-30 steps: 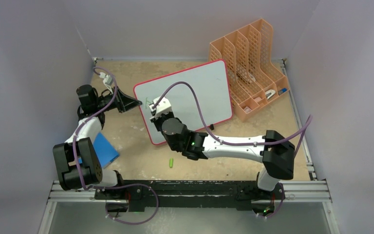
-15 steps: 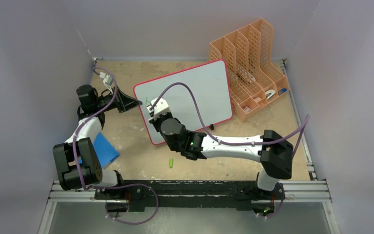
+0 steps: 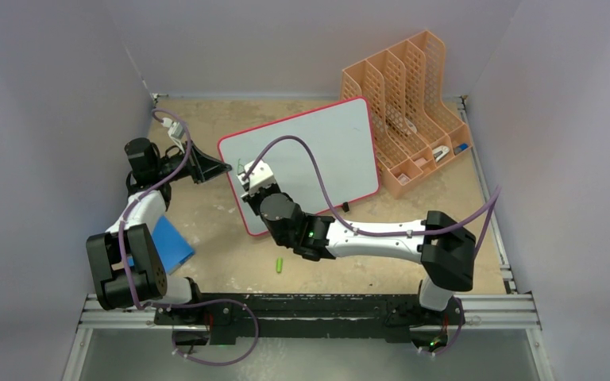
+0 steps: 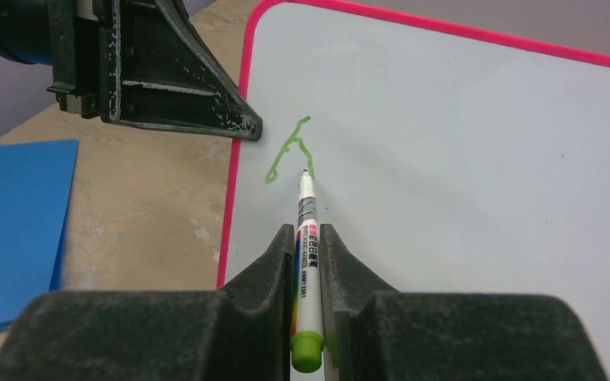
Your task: Write a sentence on the whiteboard
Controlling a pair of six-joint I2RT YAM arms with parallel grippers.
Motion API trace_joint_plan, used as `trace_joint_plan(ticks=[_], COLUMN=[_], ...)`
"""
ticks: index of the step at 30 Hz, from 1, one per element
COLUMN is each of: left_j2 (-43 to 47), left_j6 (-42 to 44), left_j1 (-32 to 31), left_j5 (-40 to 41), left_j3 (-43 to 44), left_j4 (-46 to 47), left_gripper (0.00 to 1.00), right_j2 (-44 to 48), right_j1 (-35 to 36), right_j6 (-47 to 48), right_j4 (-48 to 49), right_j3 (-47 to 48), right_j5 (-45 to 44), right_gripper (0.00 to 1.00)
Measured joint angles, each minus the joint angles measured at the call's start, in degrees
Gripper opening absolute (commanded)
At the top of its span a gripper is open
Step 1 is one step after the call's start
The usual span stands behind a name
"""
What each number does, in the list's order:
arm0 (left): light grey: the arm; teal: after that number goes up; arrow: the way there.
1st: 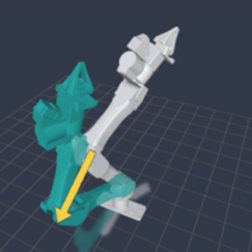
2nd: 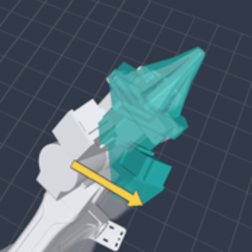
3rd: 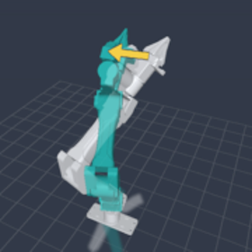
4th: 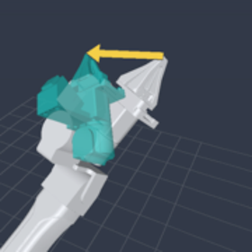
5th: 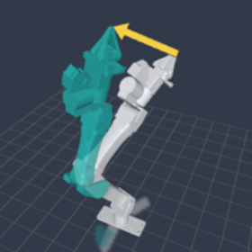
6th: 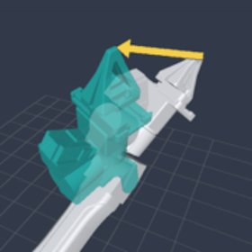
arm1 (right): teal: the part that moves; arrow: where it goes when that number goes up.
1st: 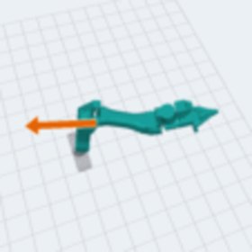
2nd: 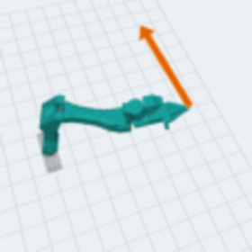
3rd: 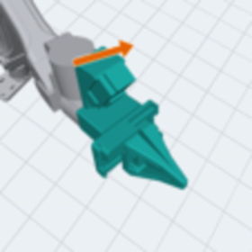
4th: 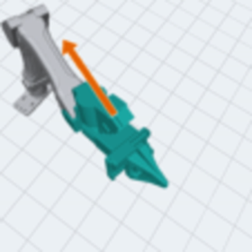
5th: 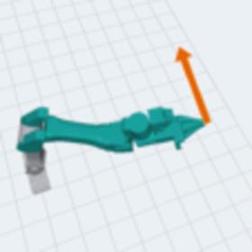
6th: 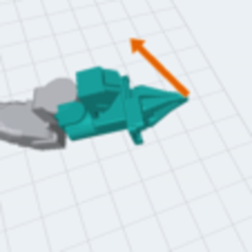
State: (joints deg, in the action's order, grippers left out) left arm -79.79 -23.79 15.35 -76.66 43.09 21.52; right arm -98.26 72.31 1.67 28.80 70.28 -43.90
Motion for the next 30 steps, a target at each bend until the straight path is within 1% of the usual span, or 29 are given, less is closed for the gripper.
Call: trace_joint_plan(ticks=[30], left_j2=[0.04], left_j6=[0.02], left_j1=[-0.02], left_j5=[0.02], left_j3=[0.00], left_j4=[-0.02], left_gripper=[0.00], right_j2=[-1.92], right_j1=[-1.14], right_j6=[1.84], right_j4=[1.29], right_j3=[1.84], right_j5=[-0.04], right_gripper=[0.00])
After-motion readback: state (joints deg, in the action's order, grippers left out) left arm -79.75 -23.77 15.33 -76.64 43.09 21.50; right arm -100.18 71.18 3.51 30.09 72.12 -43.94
